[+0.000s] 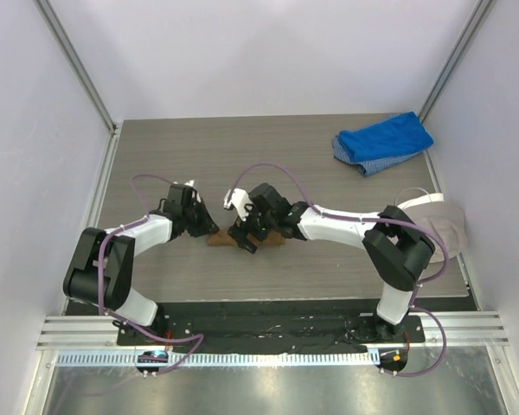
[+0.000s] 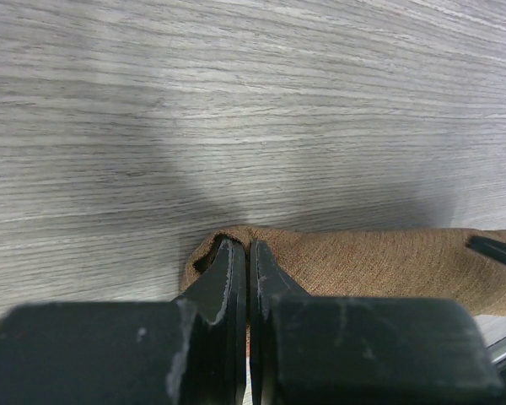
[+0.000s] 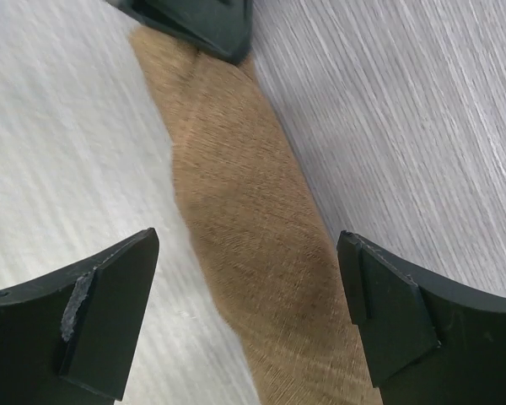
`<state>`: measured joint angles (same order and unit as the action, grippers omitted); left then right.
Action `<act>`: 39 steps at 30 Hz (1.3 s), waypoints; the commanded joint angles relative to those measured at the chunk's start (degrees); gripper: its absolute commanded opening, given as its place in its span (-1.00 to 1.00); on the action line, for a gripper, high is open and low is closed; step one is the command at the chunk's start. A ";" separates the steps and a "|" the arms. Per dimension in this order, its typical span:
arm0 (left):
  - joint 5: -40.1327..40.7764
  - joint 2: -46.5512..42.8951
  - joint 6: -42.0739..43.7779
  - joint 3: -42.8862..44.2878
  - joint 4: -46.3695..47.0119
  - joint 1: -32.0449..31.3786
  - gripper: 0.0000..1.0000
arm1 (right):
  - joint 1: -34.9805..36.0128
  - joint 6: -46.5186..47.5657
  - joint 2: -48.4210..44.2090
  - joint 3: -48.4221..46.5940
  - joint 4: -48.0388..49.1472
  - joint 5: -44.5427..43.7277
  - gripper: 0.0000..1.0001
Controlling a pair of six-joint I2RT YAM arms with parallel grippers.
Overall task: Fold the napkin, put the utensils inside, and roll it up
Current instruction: Roll the napkin with the utensil
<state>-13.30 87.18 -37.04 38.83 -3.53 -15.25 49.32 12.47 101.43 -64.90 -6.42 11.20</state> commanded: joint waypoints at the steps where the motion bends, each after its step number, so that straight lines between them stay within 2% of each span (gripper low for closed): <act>1: -1.03 1.15 1.53 1.07 -4.47 -0.14 -1.00 | -0.19 4.49 1.05 0.48 7.80 -6.37 0.92; 6: -1.11 1.24 1.88 1.77 -4.99 -0.14 -1.00 | 0.16 7.57 1.49 1.88 9.58 -4.18 0.92; 16: -1.29 3.52 2.41 3.97 -6.05 -0.14 -1.00 | 0.16 7.66 3.07 1.62 4.40 0.22 0.89; 30: -2.61 6.60 2.76 7.75 -6.93 -0.14 -1.00 | 0.16 6.96 5.53 2.50 2.20 -1.97 0.80; 34: -2.87 7.04 2.67 8.28 -7.02 -0.14 -1.00 | 0.08 5.11 6.06 2.50 2.02 -5.65 0.72; 36: -2.70 6.87 2.32 8.54 -6.75 -0.22 -0.99 | 0.08 3.10 6.41 2.68 1.93 -7.33 0.61; 37: -2.61 6.61 2.06 8.72 -6.84 -0.14 -0.95 | 0.16 1.96 6.59 2.68 2.02 -8.99 0.54; 38: -1.91 6.43 2.06 8.98 -6.93 -0.22 -0.78 | 0.16 0.99 6.76 2.68 2.02 -10.22 0.47; 39: -1.56 5.82 1.88 9.77 -7.28 -0.14 -0.71 | 0.08 0.19 6.77 2.94 2.02 -10.93 0.40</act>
<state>-16.53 93.17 -35.51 46.11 -8.86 -15.27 49.43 16.69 106.94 -62.57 -3.11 6.98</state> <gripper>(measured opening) 0.069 0.761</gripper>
